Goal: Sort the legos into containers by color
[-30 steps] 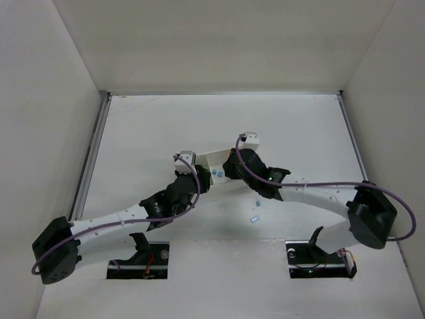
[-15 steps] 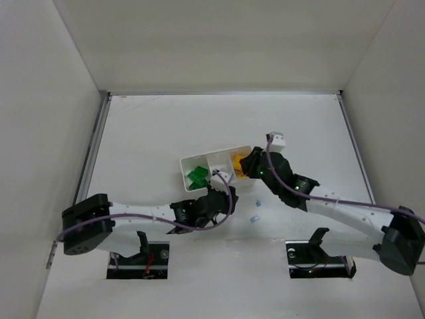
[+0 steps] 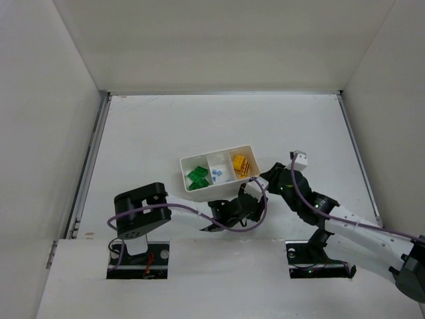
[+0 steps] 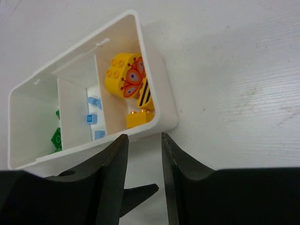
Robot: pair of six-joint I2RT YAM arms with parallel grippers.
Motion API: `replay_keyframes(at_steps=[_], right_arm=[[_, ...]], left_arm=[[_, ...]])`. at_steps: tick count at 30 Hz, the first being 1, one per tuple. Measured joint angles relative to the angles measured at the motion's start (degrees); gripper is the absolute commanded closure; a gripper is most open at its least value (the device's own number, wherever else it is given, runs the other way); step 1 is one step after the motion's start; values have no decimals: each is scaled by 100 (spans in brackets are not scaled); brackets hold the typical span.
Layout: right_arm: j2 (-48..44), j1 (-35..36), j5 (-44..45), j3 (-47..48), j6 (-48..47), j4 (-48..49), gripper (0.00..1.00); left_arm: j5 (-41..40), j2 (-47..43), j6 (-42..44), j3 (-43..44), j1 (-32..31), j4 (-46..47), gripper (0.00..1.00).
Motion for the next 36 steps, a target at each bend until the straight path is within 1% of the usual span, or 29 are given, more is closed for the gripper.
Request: replay_keyframes(at_steps=[6,16,18,20,24,32,36], right_arm=[[-468,-127,20,-256,103,-273,60],[-590,-256,127,-328,160,-463,59],[-643,-323,122,-328,168,-520,54],[-715,-431,94,-330,184,-592,50],[-896,-761,-33,-330,210,-660,49],[-1244,-1517,-262,-330,302,-614,47],[-1290,-1681,-391,-330,310,-610,48]], left_arm=[[-37,457,118,317,17,105,53],[-116,758,260,516,59,240,57],[-109,791,293,555,72,254,57],[-109,804,297,579,90,280,57],[-120,839,293,605,160,302,59],[-146,981,289,603,247,26,59],[-144,984,286,603,247,26,63]])
